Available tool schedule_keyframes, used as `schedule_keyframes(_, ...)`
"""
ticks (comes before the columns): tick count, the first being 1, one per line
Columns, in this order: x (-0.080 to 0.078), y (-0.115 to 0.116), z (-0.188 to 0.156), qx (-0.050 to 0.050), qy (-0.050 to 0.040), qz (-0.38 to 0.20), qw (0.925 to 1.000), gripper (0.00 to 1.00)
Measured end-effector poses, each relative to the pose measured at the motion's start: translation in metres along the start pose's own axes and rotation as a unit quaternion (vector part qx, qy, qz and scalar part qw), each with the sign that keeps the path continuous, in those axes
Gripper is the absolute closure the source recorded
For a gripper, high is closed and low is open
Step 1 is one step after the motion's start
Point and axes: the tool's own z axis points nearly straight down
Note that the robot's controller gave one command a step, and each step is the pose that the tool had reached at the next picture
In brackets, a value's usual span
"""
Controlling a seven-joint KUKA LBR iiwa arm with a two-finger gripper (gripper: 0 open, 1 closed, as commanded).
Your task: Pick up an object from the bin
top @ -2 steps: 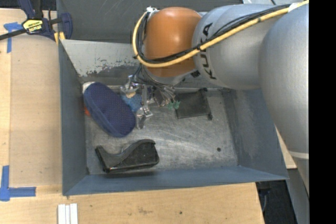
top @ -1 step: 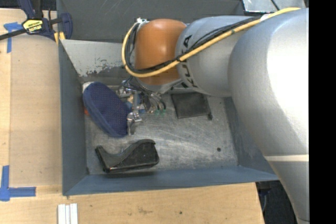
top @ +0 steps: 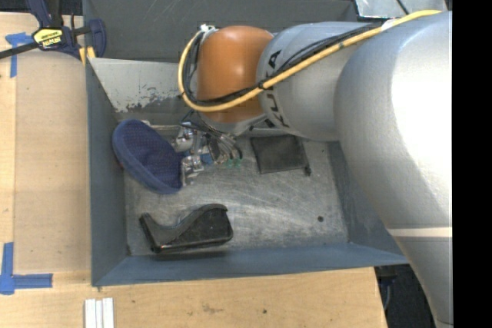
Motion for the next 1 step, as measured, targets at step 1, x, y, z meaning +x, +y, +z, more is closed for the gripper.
schedule_keyframes(1, 0.0292, 0.0072, -0.1477, 0.000, -0.0035, -0.052, 0.9987, 1.00)
